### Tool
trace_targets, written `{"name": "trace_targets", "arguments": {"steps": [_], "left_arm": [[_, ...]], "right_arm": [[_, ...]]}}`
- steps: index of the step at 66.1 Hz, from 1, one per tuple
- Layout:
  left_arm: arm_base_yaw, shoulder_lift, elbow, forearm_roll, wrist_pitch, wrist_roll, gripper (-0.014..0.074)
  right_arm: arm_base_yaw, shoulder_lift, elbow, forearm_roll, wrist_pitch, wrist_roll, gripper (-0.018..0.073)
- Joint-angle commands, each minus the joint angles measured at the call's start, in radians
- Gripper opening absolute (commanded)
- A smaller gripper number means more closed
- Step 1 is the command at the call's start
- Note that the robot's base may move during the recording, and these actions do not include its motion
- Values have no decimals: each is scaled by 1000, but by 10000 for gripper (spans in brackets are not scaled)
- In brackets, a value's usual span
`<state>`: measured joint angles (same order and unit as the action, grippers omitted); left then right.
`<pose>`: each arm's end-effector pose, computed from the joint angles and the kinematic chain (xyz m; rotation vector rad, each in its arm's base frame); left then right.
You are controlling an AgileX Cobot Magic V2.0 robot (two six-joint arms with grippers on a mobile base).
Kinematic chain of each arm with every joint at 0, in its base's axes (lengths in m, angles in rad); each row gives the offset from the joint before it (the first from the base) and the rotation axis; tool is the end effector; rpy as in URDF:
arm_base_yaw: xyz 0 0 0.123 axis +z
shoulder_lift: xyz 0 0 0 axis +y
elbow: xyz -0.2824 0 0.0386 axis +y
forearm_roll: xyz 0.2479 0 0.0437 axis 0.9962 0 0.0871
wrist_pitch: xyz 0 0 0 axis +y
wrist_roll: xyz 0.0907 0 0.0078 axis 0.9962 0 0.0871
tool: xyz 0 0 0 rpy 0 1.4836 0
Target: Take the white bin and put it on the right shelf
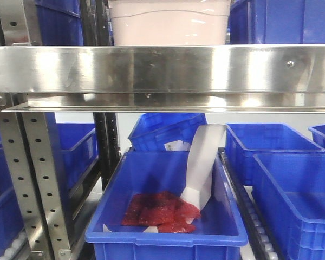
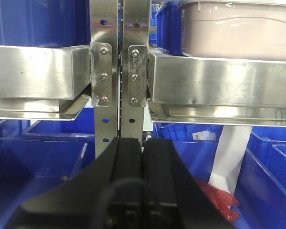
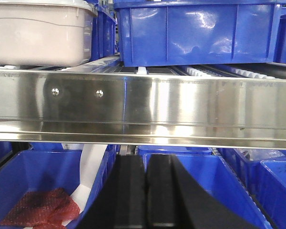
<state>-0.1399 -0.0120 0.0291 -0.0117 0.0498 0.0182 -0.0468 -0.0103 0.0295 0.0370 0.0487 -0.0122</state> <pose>0.0562 -0.0080 0.1994 0.1139 1.5473 -0.1060 0.0569 -0.0025 0.1993 0.0541 1.5505 -0.0160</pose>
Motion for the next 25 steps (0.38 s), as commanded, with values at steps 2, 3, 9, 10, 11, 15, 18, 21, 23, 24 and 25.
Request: {"name": "trace_targets", "arguments": {"steps": [2, 3, 9, 10, 11, 15, 18, 21, 23, 24, 25], "left_arm": [[-5, -11, -2, -8, -90, -8, -126], [-5, -11, -2, -8, -90, -8, -126], [-5, -11, -2, -8, -90, -8, -126], [-5, -11, -2, -8, -90, -8, -126], [-5, -11, -2, -8, -90, -8, -126], [-5, -11, -2, -8, -90, -8, -126], [-5, -11, -2, -8, -90, -8, -126], [-5, -11, -2, -8, -90, -8, -126], [-5, -11, -2, -8, -90, -8, -126], [-5, -11, -2, -8, -90, -8, -126], [-5, -11, -2, -8, -90, -8, -126]], "right_arm": [[2, -17, -1, -9, -82, 2, 68], [2, -17, -1, -9, -82, 2, 68], [2, -17, -1, -9, -82, 2, 68], [2, -17, -1, -9, -82, 2, 68], [2, -17, -1, -9, -82, 2, 68], [2, -17, -1, -9, -82, 2, 68], [2, -17, -1, -9, -82, 2, 68], [2, -17, -1, -9, -82, 2, 68], [2, -17, -1, -9, -82, 2, 68], [2, -17, -1, -9, -82, 2, 68], [2, -17, -1, -9, -82, 2, 68]]}}
